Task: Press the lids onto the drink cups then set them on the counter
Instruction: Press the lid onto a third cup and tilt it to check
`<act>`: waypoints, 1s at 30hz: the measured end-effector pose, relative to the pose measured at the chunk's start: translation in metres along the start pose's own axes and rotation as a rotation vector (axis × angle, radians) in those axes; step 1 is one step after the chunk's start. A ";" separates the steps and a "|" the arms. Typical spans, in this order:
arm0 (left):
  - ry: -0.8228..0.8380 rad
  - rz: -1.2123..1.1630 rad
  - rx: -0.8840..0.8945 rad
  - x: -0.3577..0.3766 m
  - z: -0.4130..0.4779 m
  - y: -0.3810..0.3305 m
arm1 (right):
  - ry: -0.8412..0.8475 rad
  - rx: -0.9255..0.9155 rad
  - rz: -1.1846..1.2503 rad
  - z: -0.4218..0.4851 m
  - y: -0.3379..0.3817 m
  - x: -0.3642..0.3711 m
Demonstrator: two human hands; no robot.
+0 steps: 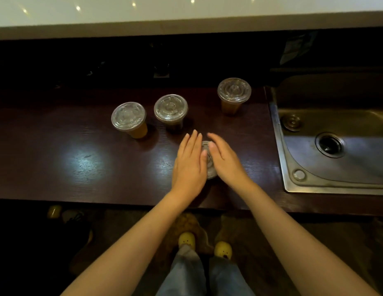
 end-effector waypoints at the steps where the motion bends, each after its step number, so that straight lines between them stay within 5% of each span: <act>1: -0.002 0.038 0.005 0.002 0.000 0.000 | 0.011 -0.011 0.021 0.003 -0.004 0.003; 12: 0.149 0.032 0.156 -0.012 0.020 0.013 | -0.101 0.092 0.150 -0.012 -0.001 0.016; 16: 0.353 0.204 0.335 -0.030 0.046 0.029 | 0.015 0.131 0.310 -0.036 0.000 0.026; 20: 0.303 0.249 0.357 -0.028 0.043 0.008 | 0.147 0.141 0.534 -0.045 -0.026 0.014; 25: 0.202 0.421 0.298 -0.003 0.029 -0.006 | 0.337 -0.041 0.192 -0.024 -0.045 0.007; 30: 0.159 0.473 0.303 -0.001 0.028 -0.006 | 0.439 -0.082 0.151 0.004 -0.039 0.005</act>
Point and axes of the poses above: each hand's wrist, its own z-axis towards the middle knuckle, its own x-axis out of the palm, y = z × x, the point moved 2 cm from there along z, towards the middle knuckle, and after that the axes turned 3 degrees about -y, right-handed, at the moved point
